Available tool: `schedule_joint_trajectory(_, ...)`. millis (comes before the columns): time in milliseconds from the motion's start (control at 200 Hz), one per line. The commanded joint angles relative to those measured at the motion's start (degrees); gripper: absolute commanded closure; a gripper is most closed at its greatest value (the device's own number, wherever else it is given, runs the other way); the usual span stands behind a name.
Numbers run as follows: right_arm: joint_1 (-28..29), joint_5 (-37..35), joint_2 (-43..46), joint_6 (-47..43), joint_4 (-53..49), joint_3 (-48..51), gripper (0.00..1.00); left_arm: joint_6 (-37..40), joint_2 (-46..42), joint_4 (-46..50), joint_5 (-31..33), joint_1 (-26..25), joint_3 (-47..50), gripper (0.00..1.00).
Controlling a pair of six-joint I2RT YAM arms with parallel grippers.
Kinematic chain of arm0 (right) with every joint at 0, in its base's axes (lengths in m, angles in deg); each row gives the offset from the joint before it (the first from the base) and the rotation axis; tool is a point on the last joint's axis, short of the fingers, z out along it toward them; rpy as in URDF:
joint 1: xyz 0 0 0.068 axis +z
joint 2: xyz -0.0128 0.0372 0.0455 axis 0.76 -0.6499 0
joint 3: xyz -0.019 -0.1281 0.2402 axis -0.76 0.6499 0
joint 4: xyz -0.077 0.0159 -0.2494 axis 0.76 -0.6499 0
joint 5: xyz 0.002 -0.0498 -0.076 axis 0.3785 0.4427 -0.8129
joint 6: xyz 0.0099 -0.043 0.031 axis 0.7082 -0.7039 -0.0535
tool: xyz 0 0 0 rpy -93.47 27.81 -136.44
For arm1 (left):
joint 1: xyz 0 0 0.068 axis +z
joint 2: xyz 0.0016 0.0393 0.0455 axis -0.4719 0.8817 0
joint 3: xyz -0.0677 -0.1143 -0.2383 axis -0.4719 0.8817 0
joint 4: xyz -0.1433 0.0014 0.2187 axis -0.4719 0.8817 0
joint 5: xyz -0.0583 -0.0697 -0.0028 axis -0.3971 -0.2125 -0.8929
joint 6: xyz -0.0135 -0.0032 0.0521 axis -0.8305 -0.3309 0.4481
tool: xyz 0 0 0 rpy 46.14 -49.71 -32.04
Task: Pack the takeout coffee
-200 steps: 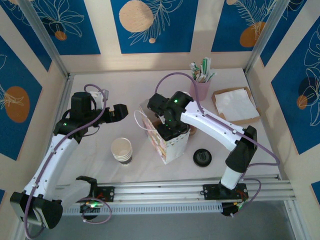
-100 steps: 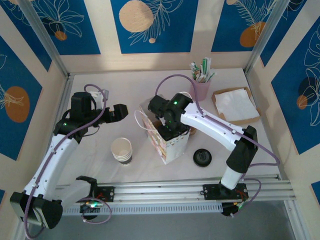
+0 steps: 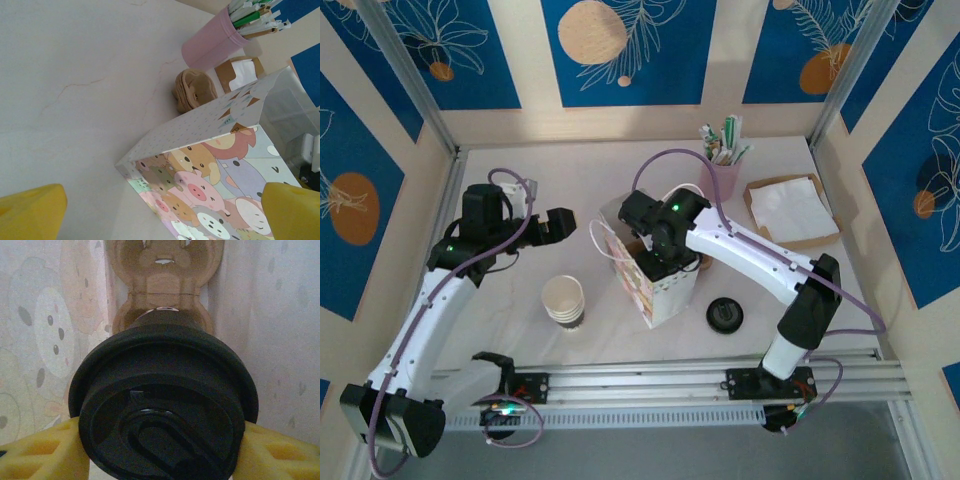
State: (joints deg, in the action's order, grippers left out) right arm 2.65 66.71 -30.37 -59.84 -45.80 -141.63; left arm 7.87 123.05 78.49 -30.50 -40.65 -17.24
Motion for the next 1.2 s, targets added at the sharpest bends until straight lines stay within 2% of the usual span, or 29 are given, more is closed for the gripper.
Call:
schedule_joint_trajectory(0,-0.4,0.4,1.1,-0.7,-0.1,0.9,0.39,0.4,-0.8,0.4,0.4,0.6,0.1,0.0)
schedule_joint_trajectory(1196,-1.8,3.4,-2.2,1.1,-5.6,-1.9,0.39,0.5,-0.8,-0.2,0.2,0.6,0.8,0.0)
